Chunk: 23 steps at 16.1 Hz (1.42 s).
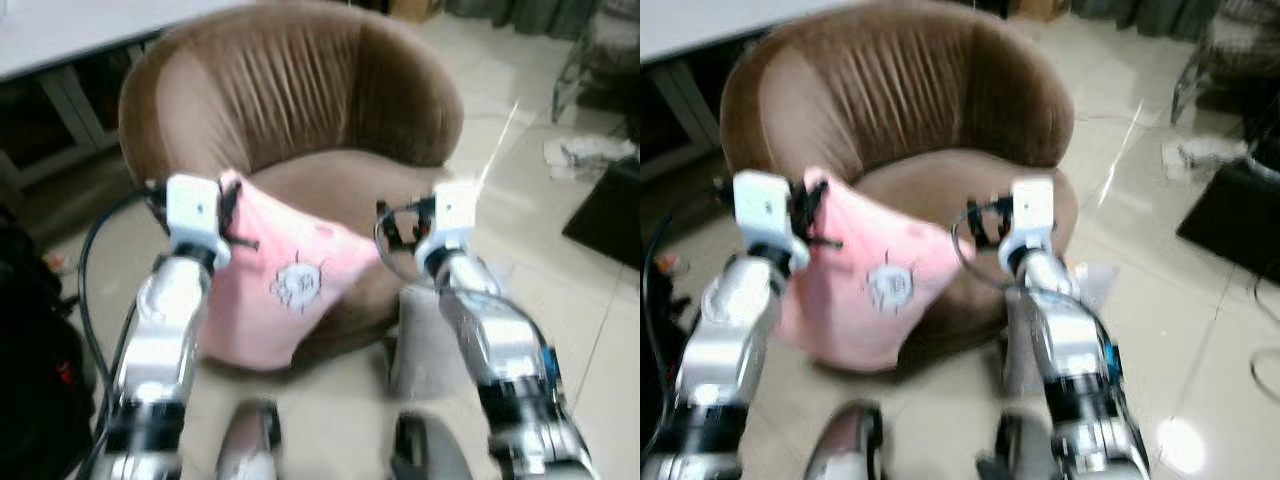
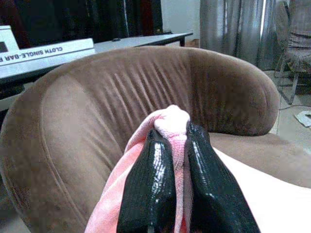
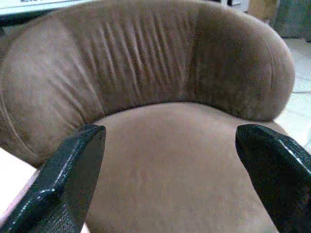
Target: Move the pillow to the sofa from floor
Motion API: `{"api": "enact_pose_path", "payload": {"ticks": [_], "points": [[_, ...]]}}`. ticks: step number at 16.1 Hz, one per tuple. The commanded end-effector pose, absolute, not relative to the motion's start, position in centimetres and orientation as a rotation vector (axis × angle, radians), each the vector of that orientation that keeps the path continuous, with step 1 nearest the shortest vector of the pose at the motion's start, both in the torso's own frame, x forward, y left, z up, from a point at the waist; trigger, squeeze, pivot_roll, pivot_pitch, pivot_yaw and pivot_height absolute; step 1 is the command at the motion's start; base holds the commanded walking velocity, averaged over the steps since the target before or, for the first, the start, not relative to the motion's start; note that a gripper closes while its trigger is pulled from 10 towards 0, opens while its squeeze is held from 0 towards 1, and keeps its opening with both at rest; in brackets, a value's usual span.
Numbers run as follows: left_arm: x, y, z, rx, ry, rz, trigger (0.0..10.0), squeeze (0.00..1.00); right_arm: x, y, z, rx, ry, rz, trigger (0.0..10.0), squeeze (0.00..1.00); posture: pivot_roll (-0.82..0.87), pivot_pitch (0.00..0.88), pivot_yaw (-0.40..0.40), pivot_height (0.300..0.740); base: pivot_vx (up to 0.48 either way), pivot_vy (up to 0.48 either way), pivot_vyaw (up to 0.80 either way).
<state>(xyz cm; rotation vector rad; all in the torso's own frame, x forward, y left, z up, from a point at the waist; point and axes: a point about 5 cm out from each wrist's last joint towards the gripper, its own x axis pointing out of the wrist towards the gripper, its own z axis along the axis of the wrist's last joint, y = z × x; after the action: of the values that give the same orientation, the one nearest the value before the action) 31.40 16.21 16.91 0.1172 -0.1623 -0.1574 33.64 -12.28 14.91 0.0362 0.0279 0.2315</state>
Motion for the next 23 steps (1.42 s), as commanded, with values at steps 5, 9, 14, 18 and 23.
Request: {"api": "enact_pose_path", "payload": {"ticks": [5,9,14,18,23], "points": [[31.3,16.4,18.6,0.127,-0.24,-0.143,10.0,0.0,34.4,-10.5,16.1,0.047,-0.001,0.299,10.0,0.0,0.11,0.0,0.021,0.74,0.0,0.0,0.0],[31.5,16.4,18.8,0.138,-0.245,-0.161,10.0,0.0,34.7,-10.8,16.3,0.023,-0.014,0.275,10.0,0.0,0.1,0.0,0.024,0.74,0.0,0.0,0.0],[31.7,16.2,18.9,0.142,-0.25,-0.18,10.0,0.0,34.7,-10.6,16.3,0.017,-0.027,0.275,10.0,0.0,0.1,0.0,0.027,0.74,0.236,0.0,0.0],[31.8,16.1,18.9,0.148,-0.245,-0.187,10.0,0.0,34.7,-10.7,16.1,0.016,-0.028,0.276,10.0,0.0,0.1,0.0,0.03,0.74,0.366,0.0,0.2],[32.0,15.9,18.9,0.148,-0.245,-0.201,10.0,0.0,34.8,-11.0,16.2,0.029,-0.038,0.257,10.0,0.0,0.08,0.0,0.037,0.74,0.379,0.0,0.29]]}}
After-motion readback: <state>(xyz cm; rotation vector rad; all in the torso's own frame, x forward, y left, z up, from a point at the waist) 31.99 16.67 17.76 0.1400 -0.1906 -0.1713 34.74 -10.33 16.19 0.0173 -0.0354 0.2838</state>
